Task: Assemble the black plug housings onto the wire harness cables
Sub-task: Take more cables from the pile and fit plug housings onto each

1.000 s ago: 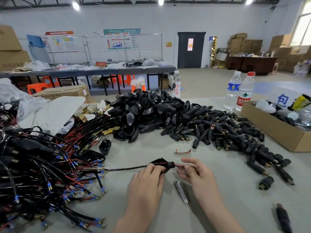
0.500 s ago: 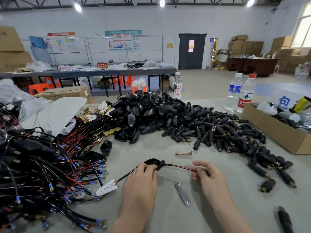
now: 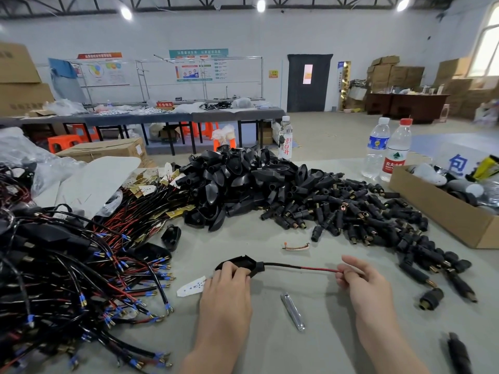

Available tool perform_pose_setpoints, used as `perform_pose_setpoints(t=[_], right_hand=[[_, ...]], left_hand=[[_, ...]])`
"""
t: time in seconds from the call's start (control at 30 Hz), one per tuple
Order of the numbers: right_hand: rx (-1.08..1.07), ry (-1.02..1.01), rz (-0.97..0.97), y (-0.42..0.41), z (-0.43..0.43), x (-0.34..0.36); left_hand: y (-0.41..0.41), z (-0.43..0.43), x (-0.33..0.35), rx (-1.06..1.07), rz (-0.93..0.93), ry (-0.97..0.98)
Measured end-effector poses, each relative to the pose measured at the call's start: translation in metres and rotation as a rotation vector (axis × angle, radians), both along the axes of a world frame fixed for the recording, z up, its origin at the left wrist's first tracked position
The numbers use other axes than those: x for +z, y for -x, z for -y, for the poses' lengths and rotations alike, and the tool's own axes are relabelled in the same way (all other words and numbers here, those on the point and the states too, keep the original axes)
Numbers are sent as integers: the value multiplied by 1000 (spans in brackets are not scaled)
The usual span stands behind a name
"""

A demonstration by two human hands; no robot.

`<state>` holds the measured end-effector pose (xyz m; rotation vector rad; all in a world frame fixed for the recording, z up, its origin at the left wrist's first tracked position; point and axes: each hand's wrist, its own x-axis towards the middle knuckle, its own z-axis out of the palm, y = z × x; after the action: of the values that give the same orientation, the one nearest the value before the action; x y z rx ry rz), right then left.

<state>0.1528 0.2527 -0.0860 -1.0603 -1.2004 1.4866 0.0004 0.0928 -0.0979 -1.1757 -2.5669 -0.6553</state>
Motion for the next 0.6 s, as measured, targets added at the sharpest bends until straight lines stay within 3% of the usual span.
perform_pose_setpoints(t=[0.6], right_hand=[[-143,53,20,-3,-7,-1]], left_hand=[[-1,1,-5,8,-13,-15]])
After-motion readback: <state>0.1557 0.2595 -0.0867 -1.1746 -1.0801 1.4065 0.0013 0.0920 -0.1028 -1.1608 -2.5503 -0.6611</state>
